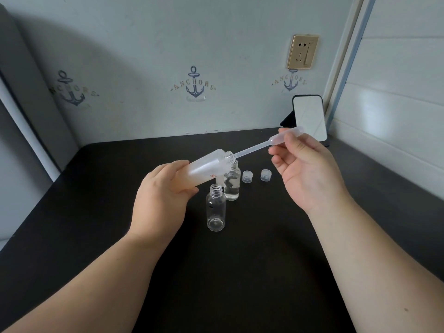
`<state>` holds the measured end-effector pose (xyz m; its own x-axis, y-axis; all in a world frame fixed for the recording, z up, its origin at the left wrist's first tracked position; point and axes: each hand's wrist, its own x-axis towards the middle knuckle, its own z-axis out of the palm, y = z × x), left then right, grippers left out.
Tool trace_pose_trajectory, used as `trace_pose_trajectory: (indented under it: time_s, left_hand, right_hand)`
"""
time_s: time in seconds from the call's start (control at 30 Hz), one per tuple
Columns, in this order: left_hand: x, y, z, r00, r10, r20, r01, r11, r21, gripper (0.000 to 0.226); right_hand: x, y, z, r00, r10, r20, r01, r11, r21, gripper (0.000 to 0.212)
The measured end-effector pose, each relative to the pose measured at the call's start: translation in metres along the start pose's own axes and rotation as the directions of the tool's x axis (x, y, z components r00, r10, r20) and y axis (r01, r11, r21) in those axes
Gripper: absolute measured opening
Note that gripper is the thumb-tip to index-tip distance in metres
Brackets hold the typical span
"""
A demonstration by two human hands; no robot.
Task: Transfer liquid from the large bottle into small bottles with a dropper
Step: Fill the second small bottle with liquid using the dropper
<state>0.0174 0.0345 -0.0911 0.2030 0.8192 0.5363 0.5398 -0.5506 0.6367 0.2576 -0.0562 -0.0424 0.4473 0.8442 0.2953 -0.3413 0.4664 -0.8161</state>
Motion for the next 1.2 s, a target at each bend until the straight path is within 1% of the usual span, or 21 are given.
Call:
trace_pose_trajectory:
  time_s: [0.17,0.33,0.47,0.53,0.67,0.77,0.9,1.0,1.07,1.2]
  left_hand:
    - [0.000,0.000,0.000,1.000,-0.010,-0.001,0.010,1.000,-0.005,0.051]
    - [0.000,-0.002,0.001,1.000,-0.014,-0.021,0.014,1.000,0.000,0.052]
    - [0.002,-0.003,0.000,0.999,-0.040,-0.021,0.040,0.999,-0.001,0.049]
    - [0.001,-0.003,-0.001,0.998,-0.068,-0.016,0.067,0.997,-0.028,0.045]
    - [0.002,-0.001,-0.003,0.996,-0.090,-0.007,0.089,0.990,-0.112,0.040]
    - [0.001,0.002,-0.003,0.994,-0.108,0.018,0.109,0.982,-0.157,0.042]
    - [0.002,-0.001,-0.002,0.984,-0.166,0.067,0.178,0.956,-0.232,0.040]
    - [0.002,-0.001,0.000,0.982,-0.161,0.096,0.180,0.953,-0.242,0.037]
    - [0.002,0.000,0.001,0.982,-0.151,0.115,0.176,0.951,-0.256,0.040]
    - [0.002,-0.001,0.003,0.972,-0.178,0.155,0.214,0.943,-0.256,0.044]
  right_hand:
    - [0.004,-0.005,-0.006,0.999,0.017,-0.052,-0.012,0.994,0.104,0.016]
    - [0.007,-0.006,-0.012,0.996,0.002,-0.094,0.016,0.982,0.188,0.011]
    - [0.010,-0.010,-0.018,0.973,0.032,-0.228,0.043,0.947,0.317,0.014]
    - [0.011,-0.013,-0.022,0.957,0.038,-0.288,0.070,0.932,0.355,0.012]
    - [0.013,-0.014,-0.025,0.936,0.049,-0.349,0.103,0.910,0.403,0.012]
    - [0.013,-0.013,-0.024,0.934,0.057,-0.352,0.108,0.896,0.431,0.016]
    - [0.012,-0.015,-0.023,0.936,0.080,-0.342,0.096,0.879,0.468,0.013]
    - [0.012,-0.013,-0.022,0.943,0.097,-0.318,0.056,0.896,0.440,0.017]
    - [0.012,-0.011,-0.021,0.951,0.094,-0.296,0.036,0.913,0.406,0.018]
    - [0.012,-0.008,-0.019,0.966,0.088,-0.243,0.000,0.940,0.341,0.018]
